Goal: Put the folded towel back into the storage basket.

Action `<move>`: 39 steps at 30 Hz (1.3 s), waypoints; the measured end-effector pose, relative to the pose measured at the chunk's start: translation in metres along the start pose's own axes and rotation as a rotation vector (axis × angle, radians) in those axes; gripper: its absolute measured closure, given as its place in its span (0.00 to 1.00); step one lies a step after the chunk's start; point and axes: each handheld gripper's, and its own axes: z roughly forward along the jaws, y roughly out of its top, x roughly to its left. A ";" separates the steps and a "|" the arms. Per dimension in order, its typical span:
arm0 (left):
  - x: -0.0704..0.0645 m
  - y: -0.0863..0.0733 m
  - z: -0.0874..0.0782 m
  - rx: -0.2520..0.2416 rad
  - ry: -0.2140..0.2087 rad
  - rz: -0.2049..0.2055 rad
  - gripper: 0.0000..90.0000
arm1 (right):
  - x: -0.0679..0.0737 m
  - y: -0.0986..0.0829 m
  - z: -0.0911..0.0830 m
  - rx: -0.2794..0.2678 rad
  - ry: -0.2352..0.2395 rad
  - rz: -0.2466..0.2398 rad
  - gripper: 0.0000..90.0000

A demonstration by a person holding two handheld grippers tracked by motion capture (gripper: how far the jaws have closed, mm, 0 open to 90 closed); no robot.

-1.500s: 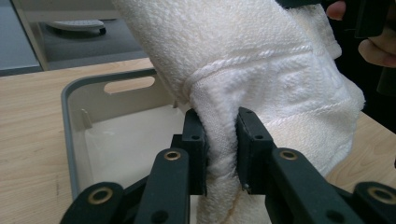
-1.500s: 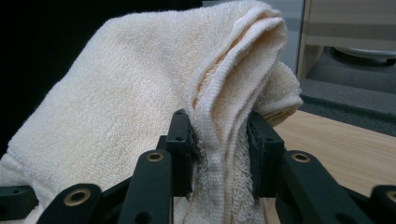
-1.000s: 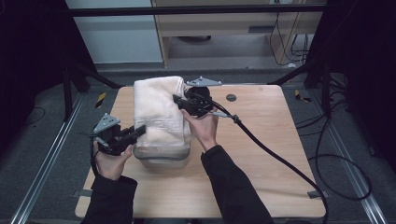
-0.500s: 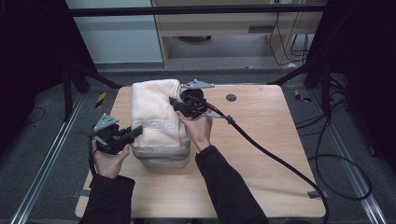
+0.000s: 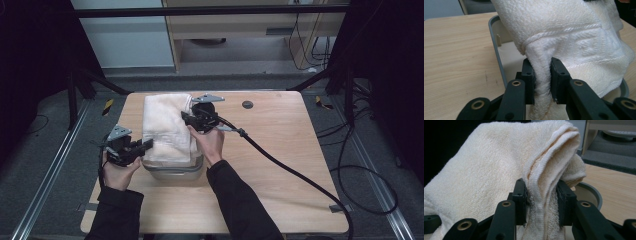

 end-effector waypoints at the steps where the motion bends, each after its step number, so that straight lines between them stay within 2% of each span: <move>1: 0.001 -0.001 0.001 0.003 0.001 0.000 0.83 | 0.000 0.000 0.000 0.000 0.000 0.000 0.73; 16: 0.003 -0.012 0.020 0.070 0.008 0.013 0.83 | -0.009 -0.023 0.015 0.051 -0.012 0.019 0.73; 26: 0.002 -0.018 0.031 0.097 0.005 0.021 0.83 | -0.014 -0.034 0.020 0.070 -0.018 0.034 0.73; 39: 0.003 -0.025 0.043 0.140 0.021 0.034 0.83 | -0.019 -0.048 0.029 0.100 -0.033 0.028 0.72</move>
